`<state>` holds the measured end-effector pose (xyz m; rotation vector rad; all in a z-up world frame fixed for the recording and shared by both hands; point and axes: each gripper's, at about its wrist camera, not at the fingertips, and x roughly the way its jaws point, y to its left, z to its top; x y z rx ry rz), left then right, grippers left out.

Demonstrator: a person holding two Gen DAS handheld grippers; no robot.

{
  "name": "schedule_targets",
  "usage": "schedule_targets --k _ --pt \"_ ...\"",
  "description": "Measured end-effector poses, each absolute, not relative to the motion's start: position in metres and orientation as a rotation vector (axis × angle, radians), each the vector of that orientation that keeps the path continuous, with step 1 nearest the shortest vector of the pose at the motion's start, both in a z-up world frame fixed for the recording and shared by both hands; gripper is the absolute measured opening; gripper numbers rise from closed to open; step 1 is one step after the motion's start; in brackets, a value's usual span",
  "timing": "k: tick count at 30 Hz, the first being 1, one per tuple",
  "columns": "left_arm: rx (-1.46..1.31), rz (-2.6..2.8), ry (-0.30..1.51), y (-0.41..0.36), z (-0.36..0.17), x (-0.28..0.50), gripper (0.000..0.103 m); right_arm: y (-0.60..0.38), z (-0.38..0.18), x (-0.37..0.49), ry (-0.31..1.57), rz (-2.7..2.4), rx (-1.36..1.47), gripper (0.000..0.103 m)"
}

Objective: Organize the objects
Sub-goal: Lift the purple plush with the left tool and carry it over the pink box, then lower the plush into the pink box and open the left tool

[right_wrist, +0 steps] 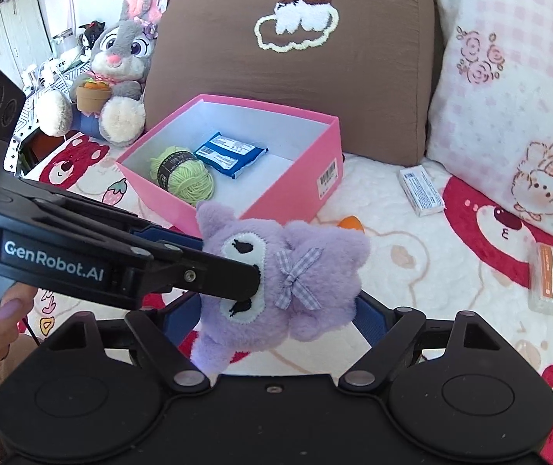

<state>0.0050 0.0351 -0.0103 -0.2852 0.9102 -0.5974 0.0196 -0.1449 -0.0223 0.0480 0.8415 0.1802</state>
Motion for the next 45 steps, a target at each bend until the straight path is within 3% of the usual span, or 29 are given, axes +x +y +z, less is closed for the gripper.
schedule_targets --k 21,45 --pt "-0.196 -0.465 0.891 0.100 0.053 0.049 0.039 -0.094 0.032 0.089 0.764 0.278 -0.050 0.081" --pt "-0.232 -0.352 0.981 0.147 -0.011 0.157 0.041 -0.079 -0.036 0.198 0.842 0.250 0.050 0.075"
